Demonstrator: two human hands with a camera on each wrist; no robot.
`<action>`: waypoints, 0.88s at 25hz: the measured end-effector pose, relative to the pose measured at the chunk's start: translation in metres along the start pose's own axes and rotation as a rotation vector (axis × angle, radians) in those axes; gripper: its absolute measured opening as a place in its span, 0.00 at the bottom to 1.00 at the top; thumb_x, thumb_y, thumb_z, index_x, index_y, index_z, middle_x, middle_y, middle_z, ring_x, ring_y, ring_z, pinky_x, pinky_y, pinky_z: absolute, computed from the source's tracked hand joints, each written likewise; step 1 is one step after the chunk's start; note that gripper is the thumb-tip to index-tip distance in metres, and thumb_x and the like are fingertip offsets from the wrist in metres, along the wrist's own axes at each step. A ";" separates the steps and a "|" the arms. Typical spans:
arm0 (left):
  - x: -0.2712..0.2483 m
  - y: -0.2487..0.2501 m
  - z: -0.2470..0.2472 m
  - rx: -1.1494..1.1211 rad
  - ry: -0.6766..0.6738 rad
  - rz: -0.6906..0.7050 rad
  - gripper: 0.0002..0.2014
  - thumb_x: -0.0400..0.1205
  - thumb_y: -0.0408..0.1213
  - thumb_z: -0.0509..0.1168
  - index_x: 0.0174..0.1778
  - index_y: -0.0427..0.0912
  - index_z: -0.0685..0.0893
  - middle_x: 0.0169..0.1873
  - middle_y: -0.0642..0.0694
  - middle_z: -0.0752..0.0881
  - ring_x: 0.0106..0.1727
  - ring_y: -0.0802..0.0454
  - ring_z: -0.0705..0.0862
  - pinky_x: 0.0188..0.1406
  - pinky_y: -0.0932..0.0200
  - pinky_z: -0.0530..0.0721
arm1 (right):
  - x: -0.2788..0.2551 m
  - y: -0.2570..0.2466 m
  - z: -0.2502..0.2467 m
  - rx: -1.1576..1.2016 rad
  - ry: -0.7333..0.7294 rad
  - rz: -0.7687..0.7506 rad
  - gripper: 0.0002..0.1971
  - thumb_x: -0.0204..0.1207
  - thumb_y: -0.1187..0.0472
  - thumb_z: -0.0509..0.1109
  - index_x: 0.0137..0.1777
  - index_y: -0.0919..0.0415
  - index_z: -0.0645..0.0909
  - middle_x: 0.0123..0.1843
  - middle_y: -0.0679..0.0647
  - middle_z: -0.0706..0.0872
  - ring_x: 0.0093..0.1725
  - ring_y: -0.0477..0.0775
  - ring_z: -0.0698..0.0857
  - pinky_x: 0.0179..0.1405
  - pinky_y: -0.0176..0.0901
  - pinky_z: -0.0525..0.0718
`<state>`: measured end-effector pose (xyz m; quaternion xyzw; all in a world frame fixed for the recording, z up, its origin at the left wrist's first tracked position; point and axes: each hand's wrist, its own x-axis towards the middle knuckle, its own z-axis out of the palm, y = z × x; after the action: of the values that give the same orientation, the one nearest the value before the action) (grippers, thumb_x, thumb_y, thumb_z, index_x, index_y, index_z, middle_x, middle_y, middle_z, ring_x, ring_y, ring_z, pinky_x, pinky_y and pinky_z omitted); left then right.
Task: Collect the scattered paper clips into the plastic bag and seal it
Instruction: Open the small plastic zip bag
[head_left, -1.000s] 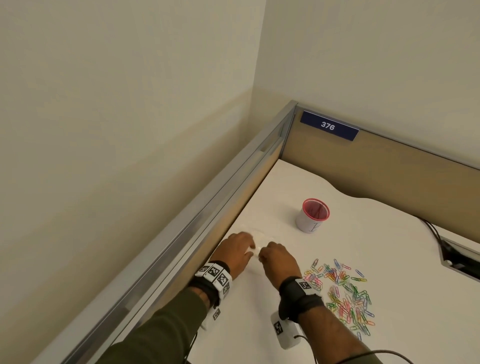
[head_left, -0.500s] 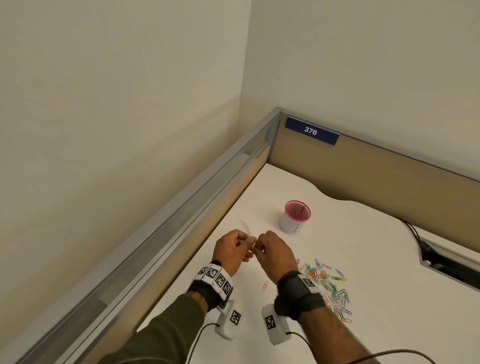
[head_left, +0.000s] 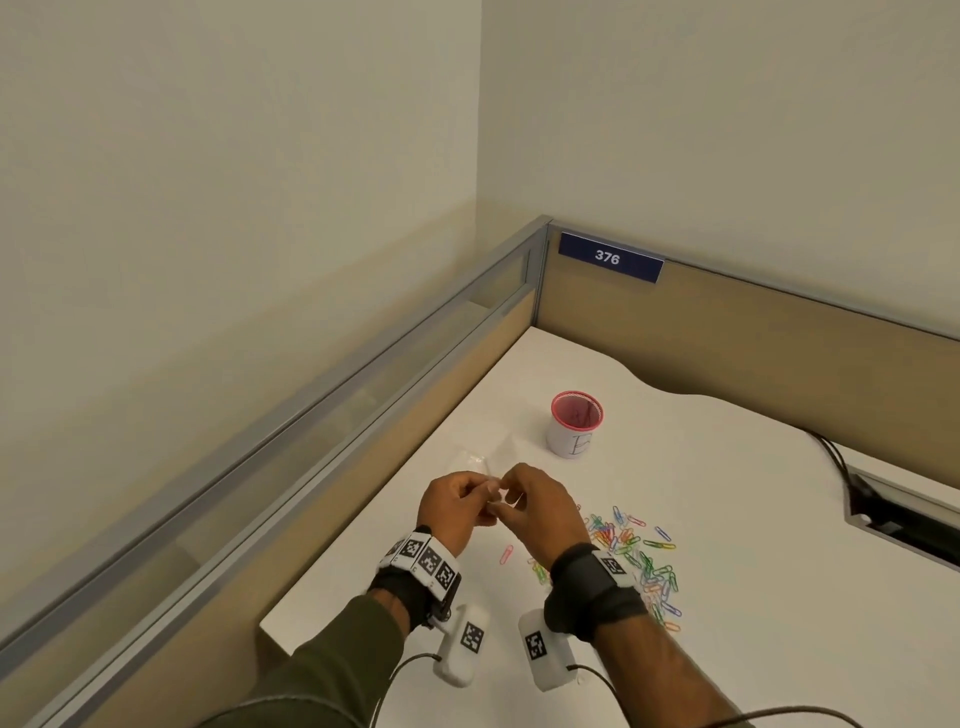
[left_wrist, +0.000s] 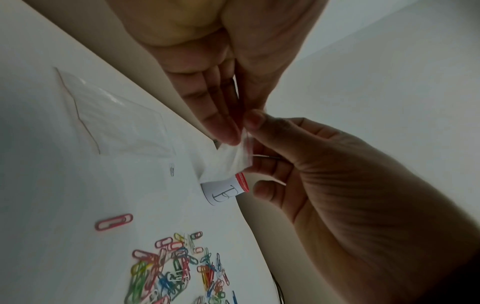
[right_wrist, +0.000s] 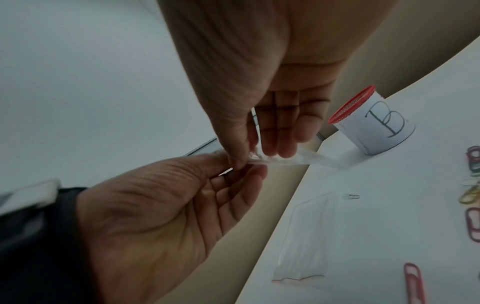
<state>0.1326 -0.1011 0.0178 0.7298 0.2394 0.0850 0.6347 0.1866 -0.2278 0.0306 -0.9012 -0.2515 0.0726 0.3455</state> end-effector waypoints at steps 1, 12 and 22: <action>0.000 -0.001 0.001 -0.001 -0.010 0.004 0.08 0.84 0.38 0.68 0.51 0.43 0.92 0.40 0.45 0.93 0.38 0.52 0.93 0.41 0.58 0.93 | 0.001 0.001 -0.001 0.001 0.017 0.002 0.08 0.76 0.49 0.69 0.48 0.50 0.78 0.44 0.48 0.84 0.40 0.47 0.81 0.43 0.39 0.84; 0.014 0.000 0.014 -0.136 -0.065 -0.053 0.05 0.83 0.30 0.69 0.48 0.34 0.89 0.41 0.38 0.93 0.43 0.43 0.94 0.44 0.52 0.93 | 0.014 0.015 -0.013 0.012 0.043 0.044 0.06 0.77 0.53 0.67 0.43 0.53 0.83 0.43 0.49 0.84 0.41 0.48 0.81 0.44 0.42 0.83; 0.019 0.007 0.022 -0.051 -0.134 -0.026 0.06 0.85 0.31 0.66 0.46 0.34 0.86 0.37 0.39 0.92 0.40 0.44 0.92 0.42 0.53 0.93 | 0.014 0.022 -0.023 0.251 0.083 0.110 0.05 0.74 0.59 0.71 0.38 0.57 0.83 0.35 0.51 0.86 0.35 0.52 0.84 0.36 0.41 0.83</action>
<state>0.1601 -0.1130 0.0167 0.7143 0.2035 0.0339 0.6688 0.2149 -0.2481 0.0336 -0.8656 -0.1764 0.0849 0.4609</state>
